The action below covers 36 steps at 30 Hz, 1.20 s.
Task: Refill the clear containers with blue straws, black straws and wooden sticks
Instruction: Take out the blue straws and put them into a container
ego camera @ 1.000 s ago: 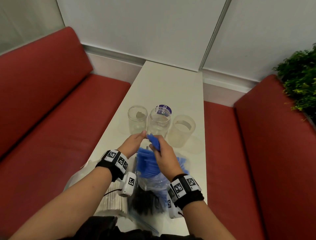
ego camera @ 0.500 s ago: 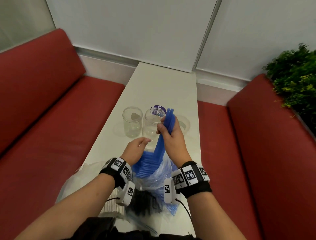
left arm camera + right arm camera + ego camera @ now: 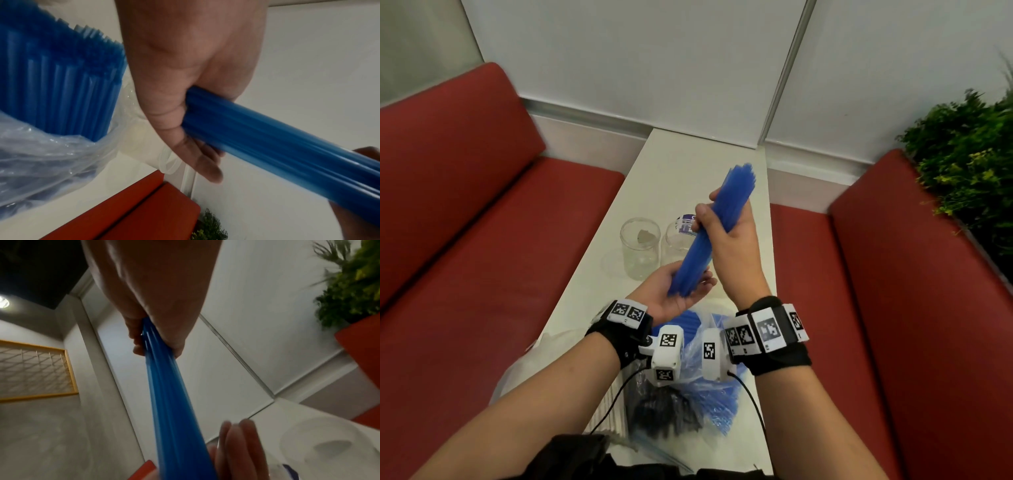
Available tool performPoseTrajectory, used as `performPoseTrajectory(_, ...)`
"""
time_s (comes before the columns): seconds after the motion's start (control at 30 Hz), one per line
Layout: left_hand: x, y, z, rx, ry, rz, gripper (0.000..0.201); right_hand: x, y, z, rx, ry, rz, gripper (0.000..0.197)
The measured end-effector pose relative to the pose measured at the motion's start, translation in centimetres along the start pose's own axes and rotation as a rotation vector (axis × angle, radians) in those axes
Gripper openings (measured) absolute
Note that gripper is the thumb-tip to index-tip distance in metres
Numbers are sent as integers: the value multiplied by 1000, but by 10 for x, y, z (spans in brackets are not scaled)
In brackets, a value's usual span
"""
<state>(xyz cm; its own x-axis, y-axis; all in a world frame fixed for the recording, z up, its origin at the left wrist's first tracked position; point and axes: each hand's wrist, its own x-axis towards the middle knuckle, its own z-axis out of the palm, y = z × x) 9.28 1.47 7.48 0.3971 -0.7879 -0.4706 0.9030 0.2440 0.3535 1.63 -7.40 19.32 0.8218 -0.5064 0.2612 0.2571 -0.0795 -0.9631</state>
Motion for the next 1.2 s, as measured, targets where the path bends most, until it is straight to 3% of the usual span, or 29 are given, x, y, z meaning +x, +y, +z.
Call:
performPoseTrajectory(0.13, 1, -4, 3, -69, 91, -49, 25, 1, 2, -6, 15, 34, 11, 19)
performPoseTrajectory(0.27, 0, -3, 8, -13, 132, -197, 30, 1, 7, -6, 9, 38, 36, 16)
performPoseTrajectory(0.37, -3, -3, 9, 32, 114, -321, 36, 2, 8, -9, -18, 32, 29, 13)
performPoseTrajectory(0.47, -2, -2, 8, 91, 91, -397, 29, 3, 12, -11, -33, -1, 54, 12)
performPoseTrajectory(0.77, 7, 4, -3, 132, 45, -479, 20, -2, 40, -13, 14, -46, 127, 15)
performPoseTrajectory(0.83, 9, 2, -3, 160, 58, -444, 16, 1, 44, -15, -3, -72, 146, 21)
performPoseTrajectory(0.93, 15, 0, -4, 236, 163, -262, 17, 19, 44, -20, -61, -74, 165, 31)
performPoseTrajectory(1.1, 16, 21, -19, 526, 295, -40, 28, 82, 33, -48, 15, 227, 13, 27)
performPoseTrajectory(1.2, 18, 37, -28, 810, 387, 133, 25, 111, 57, -56, -14, 300, 27, 29)
